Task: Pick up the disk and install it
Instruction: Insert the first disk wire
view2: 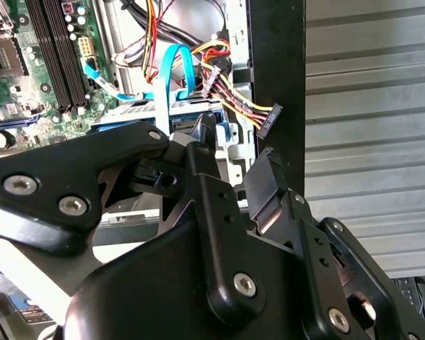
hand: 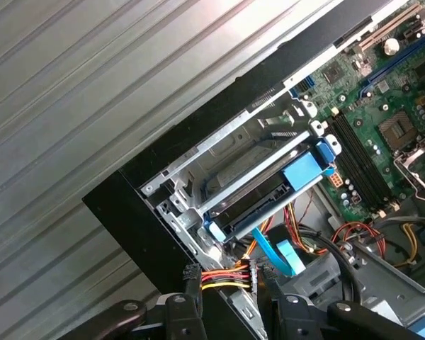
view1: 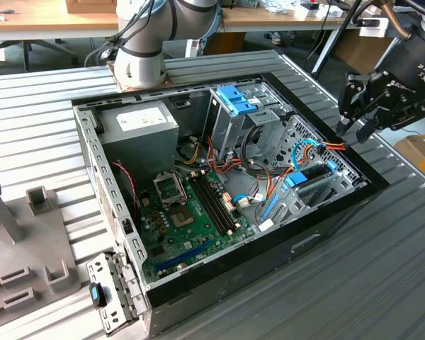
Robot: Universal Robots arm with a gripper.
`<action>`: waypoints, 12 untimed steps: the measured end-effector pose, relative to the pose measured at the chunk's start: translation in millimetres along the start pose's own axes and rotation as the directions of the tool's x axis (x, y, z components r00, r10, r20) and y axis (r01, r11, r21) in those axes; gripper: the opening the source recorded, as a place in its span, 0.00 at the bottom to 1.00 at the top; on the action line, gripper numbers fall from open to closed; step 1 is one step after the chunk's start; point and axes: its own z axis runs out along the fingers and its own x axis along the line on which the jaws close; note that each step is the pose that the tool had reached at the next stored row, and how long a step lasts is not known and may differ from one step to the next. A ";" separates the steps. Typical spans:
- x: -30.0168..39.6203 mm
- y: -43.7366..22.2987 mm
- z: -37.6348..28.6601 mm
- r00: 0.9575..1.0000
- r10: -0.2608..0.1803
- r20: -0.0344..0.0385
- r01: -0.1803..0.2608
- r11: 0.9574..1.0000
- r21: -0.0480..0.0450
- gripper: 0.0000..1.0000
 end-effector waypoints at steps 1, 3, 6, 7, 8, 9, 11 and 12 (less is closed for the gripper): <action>0.1 0.1 0.1 1.000 0.000 0.002 0.000 1.000 0.003 0.44; 0.2 0.0 0.1 1.000 0.000 0.002 0.000 1.000 0.003 0.44; 0.3 0.0 0.4 1.000 0.000 0.001 0.000 1.000 0.005 0.44; 0.3 0.1 0.6 1.000 -0.001 -0.003 0.001 1.000 0.008 0.44; 0.3 0.1 0.9 1.000 -0.002 -0.011 0.002 1.000 0.014 0.44; 0.2 0.1 0.9 1.000 -0.003 -0.019 0.004 1.000 0.020 0.44; 0.3 0.2 1.4 0.999 -0.007 -0.048 0.009 0.999 0.041 0.44; 0.3 0.2 1.5 0.998 -0.008 -0.056 0.011 0.999 0.048 0.44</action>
